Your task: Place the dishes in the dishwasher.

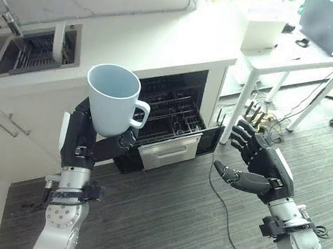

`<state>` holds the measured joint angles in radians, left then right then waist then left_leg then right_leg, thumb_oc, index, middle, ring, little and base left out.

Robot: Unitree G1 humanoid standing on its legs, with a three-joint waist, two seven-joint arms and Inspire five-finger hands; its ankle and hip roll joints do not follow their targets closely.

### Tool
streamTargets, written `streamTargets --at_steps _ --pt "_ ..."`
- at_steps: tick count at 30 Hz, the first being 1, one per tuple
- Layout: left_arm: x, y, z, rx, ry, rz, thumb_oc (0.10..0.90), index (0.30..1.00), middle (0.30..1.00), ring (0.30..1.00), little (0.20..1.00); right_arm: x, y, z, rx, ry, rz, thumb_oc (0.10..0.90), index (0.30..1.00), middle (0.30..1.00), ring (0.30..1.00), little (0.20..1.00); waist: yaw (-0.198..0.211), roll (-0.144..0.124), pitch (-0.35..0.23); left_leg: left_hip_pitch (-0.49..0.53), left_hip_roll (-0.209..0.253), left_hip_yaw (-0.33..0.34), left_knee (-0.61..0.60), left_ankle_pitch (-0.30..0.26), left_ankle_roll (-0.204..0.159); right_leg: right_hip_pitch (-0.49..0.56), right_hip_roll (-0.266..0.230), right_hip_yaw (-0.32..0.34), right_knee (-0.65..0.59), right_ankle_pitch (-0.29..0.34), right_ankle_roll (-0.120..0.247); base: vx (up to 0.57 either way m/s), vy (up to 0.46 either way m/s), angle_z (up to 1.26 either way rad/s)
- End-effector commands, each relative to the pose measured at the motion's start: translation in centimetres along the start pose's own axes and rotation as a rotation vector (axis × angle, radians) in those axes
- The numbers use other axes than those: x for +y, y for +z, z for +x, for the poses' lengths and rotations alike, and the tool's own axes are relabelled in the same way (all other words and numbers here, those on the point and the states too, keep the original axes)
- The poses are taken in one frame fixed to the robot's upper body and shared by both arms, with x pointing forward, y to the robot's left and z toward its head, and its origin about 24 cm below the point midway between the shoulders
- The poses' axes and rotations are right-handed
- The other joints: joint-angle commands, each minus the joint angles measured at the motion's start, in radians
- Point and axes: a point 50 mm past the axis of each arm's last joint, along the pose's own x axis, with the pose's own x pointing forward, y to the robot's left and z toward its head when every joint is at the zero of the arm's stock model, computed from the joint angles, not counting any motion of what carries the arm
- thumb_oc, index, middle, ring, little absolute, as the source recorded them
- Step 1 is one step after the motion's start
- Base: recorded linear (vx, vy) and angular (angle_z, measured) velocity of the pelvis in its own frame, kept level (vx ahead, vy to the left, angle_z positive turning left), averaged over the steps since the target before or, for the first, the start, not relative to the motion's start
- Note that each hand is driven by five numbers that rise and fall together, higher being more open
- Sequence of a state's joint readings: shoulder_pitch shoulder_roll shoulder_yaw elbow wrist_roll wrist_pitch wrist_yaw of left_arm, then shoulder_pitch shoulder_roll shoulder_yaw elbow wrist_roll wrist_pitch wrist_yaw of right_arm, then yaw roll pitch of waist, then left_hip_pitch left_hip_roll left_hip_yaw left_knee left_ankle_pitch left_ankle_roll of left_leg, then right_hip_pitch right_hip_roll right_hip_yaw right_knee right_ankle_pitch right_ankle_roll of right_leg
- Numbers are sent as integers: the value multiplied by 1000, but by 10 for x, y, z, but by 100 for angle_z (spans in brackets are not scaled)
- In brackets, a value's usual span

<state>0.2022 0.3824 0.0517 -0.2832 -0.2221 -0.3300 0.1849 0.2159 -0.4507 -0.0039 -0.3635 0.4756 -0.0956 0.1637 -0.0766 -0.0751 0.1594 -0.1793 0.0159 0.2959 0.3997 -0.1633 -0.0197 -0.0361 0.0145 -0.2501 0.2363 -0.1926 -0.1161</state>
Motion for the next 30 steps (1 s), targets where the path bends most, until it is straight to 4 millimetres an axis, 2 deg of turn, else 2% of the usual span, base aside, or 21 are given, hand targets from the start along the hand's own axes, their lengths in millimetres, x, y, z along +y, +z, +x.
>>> streamTargets --at_steps 1,4,7,9,24,25,26,27,28,30 --pt "4 44 15 -299 -8 16 400 300 300 300 300 1 39 13 -242 15 -27 800 900 900 900 900 41 56 -30 55 1 -49 -100 3 8 -100 -43 94 64 44 182 122 21 -72" --pt "1 45 18 -308 -12 14 400 300 300 300 300 3 39 18 -239 6 -33 800 900 900 900 900 61 65 -30 -16 14 -49 -100 39 -7 -68 -17 97 64 7 170 138 17 -34" --pt "-1 45 22 -306 4 13 400 300 300 300 300 3 38 17 -230 12 -28 800 900 900 900 900 64 62 -44 -25 21 -38 -100 27 2 -52 -21 75 64 -14 171 142 104 -10" --pt "3 45 20 -303 14 14 400 300 300 300 300 1 38 8 -211 20 -27 800 900 900 900 900 54 61 -59 -7 25 -32 -100 6 11 -48 -27 62 64 -21 175 159 149 -11" --pt "5 51 22 -348 48 26 400 300 300 300 300 2 34 14 -180 -40 -41 800 900 900 900 900 88 33 -65 24 -43 -113 -100 -50 61 -28 -47 38 64 -12 181 96 137 15" --pt "5 51 22 -351 47 28 400 300 300 300 300 3 34 15 -181 -38 -39 800 900 900 900 900 90 31 -63 26 -47 -119 -100 -51 65 -19 -46 35 64 4 186 52 128 -1" --pt "5 53 22 -358 45 29 400 300 300 300 300 4 35 16 -186 -33 -29 800 900 900 900 900 94 29 -62 21 -49 -129 -100 -45 71 -6 -40 18 64 62 200 69 115 1" --pt "6 54 22 -369 40 40 400 300 300 300 300 7 34 17 -199 -24 -10 800 900 900 900 900 96 35 -50 32 -44 -161 -100 -45 78 19 -28 2 73 172 241 47 115 2" --pt "6 54 23 -375 37 48 400 300 300 300 300 9 34 17 -206 -21 -6 800 900 900 900 900 96 42 -39 35 -35 -179 -100 -45 83 -20 -40 -1 186 205 253 25 80 5" --pt "6 53 25 -376 50 55 400 300 300 300 300 14 32 19 -209 -1 7 800 900 900 900 900 87 44 -29 33 -29 -196 -100 -48 89 -102 -65 20 263 223 247 40 -39 1"
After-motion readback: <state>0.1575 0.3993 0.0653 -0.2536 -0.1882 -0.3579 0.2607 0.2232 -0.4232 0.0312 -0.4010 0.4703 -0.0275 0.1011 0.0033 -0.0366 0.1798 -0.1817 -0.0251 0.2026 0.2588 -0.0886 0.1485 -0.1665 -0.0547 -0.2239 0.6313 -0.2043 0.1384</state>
